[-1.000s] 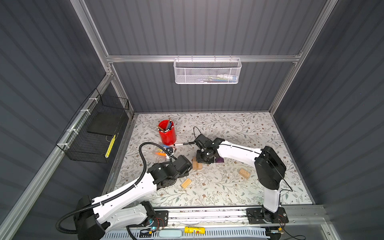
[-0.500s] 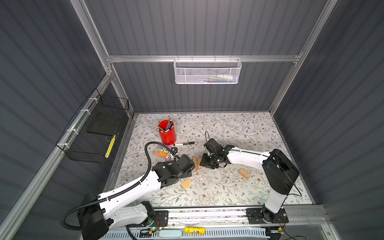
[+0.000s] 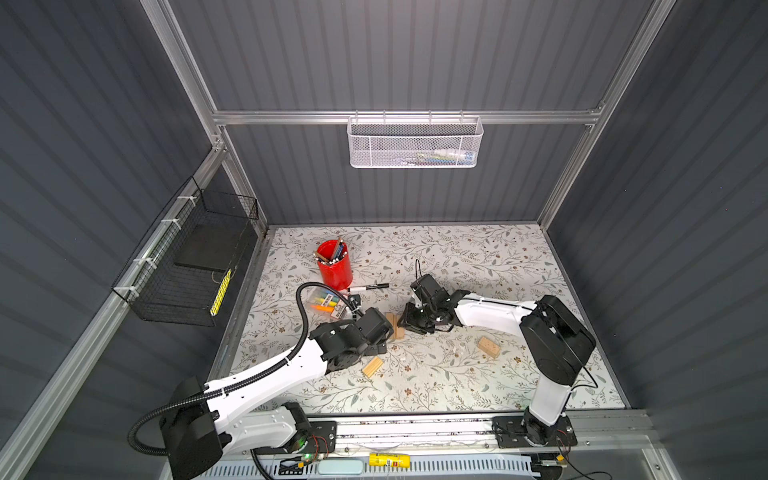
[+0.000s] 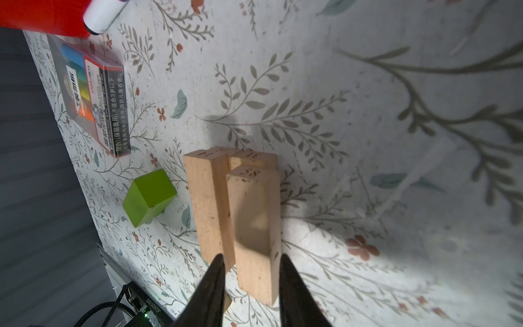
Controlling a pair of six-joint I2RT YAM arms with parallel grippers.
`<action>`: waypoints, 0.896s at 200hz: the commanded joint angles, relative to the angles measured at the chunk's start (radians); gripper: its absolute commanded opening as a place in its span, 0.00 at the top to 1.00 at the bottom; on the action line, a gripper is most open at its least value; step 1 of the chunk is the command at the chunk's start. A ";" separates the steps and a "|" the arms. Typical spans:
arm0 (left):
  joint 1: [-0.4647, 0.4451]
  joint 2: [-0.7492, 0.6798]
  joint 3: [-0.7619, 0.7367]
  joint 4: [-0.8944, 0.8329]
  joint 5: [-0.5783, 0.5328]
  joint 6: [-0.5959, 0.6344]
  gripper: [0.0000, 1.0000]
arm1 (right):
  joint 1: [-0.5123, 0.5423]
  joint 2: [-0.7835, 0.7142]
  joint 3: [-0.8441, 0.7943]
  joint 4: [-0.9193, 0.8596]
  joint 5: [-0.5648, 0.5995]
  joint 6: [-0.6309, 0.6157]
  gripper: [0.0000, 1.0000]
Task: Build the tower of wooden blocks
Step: 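Press block 58 against the group and open the right gripper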
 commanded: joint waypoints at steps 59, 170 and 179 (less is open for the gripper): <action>0.007 -0.002 0.030 -0.008 0.009 0.014 0.00 | -0.010 0.030 -0.010 0.038 -0.020 0.009 0.73; 0.007 0.000 0.028 -0.013 0.004 0.014 0.00 | -0.011 0.043 -0.002 0.070 -0.013 0.000 0.77; 0.007 0.000 0.026 -0.013 0.005 0.015 0.00 | -0.012 0.044 0.001 0.071 -0.014 -0.003 0.77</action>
